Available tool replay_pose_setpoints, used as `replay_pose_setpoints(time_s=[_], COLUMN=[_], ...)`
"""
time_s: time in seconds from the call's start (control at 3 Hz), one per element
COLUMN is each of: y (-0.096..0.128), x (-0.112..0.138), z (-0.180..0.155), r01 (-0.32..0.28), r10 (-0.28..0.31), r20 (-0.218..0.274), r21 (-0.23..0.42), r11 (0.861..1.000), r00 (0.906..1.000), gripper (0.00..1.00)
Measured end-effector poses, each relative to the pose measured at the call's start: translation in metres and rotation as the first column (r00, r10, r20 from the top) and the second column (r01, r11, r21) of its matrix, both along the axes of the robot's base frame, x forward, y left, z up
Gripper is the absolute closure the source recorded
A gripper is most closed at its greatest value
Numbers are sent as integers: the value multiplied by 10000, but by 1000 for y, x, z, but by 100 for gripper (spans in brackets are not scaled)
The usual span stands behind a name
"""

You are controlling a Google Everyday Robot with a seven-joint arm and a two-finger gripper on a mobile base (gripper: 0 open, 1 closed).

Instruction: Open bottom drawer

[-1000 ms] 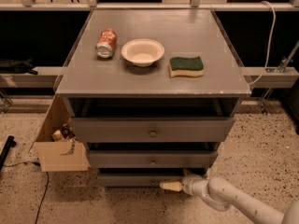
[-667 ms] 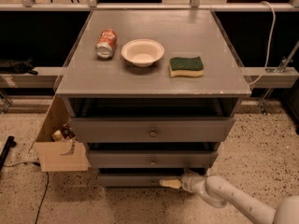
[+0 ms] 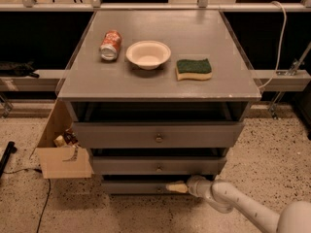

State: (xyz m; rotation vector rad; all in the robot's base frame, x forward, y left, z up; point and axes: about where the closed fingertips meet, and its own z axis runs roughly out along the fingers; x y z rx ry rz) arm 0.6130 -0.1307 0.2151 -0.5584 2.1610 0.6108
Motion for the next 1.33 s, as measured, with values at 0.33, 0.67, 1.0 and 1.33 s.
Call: replay_pose_setpoints(time_s=[0.33, 0.67, 1.0, 1.33], y=[2, 3, 3, 3], x=[-9, -9, -9, -9], z=[-14, -14, -14, -14], r01=[86, 80, 80, 79], r10=[-67, -62, -62, -61], r20=[-636, -638, -638, -639], r21=[292, 288, 288, 289], r11=[9995, 9996, 9996, 9996], r00=[9980, 9979, 9979, 9979], gripper=[0, 0, 18, 43])
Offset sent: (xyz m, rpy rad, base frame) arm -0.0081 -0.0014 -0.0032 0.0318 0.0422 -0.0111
